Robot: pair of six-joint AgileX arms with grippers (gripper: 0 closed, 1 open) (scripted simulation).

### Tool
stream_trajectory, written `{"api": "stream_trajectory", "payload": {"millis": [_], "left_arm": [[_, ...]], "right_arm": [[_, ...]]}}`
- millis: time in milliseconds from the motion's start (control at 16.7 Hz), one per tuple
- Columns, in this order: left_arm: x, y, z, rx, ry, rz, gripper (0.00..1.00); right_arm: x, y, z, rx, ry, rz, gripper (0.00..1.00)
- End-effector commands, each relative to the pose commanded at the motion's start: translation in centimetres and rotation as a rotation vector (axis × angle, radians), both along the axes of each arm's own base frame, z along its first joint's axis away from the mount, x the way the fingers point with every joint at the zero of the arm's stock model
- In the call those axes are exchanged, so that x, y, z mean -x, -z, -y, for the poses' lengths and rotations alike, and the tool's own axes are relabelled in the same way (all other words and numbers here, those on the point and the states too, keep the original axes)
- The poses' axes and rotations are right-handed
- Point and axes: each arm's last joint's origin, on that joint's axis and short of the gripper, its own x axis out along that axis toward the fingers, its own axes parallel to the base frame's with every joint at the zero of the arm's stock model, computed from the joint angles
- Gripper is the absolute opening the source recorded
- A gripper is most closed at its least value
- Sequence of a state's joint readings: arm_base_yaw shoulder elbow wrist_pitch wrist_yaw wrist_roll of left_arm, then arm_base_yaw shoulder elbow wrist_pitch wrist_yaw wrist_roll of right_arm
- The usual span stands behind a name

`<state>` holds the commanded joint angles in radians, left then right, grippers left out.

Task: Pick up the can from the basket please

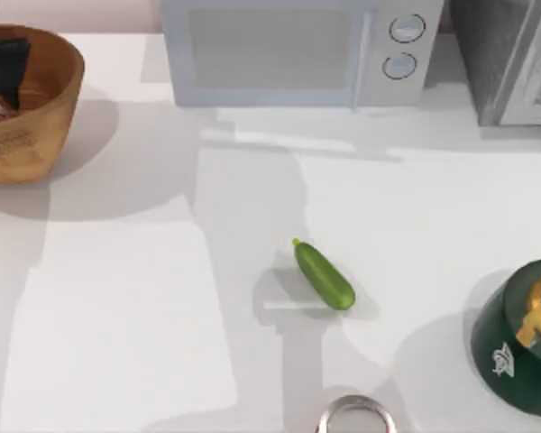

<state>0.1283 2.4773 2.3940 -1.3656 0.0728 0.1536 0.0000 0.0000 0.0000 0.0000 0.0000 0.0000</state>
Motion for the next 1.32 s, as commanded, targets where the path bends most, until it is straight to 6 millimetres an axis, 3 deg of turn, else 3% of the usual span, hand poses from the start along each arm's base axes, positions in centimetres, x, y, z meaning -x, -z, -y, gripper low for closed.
{"api": "stream_trajectory", "payload": {"millis": [120, 480, 960, 1200, 1320], "left_arm": [[-0.4, 0.9, -0.1, 0.005, 0.003, -0.023, 1.0], [-0.5, 1.3, 0.2, 0.005, 0.007, -0.028, 1.0], [-1.1, 6.7, 0.2, 0.006, 0.003, -0.026, 1.0], [-1.1, 7.0, 0.2, 0.006, 0.003, -0.027, 1.0], [-1.1, 7.0, 0.2, 0.006, 0.003, -0.027, 0.85]], "right_arm": [[0.0, 0.0, 0.0, 0.0, 0.0, 0.0, 1.0], [0.0, 0.0, 0.0, 0.0, 0.0, 0.0, 1.0], [0.0, 0.0, 0.0, 0.0, 0.0, 0.0, 1.0], [0.0, 0.0, 0.0, 0.0, 0.0, 0.0, 1.0], [0.0, 0.0, 0.0, 0.0, 0.0, 0.0, 1.0]]}}
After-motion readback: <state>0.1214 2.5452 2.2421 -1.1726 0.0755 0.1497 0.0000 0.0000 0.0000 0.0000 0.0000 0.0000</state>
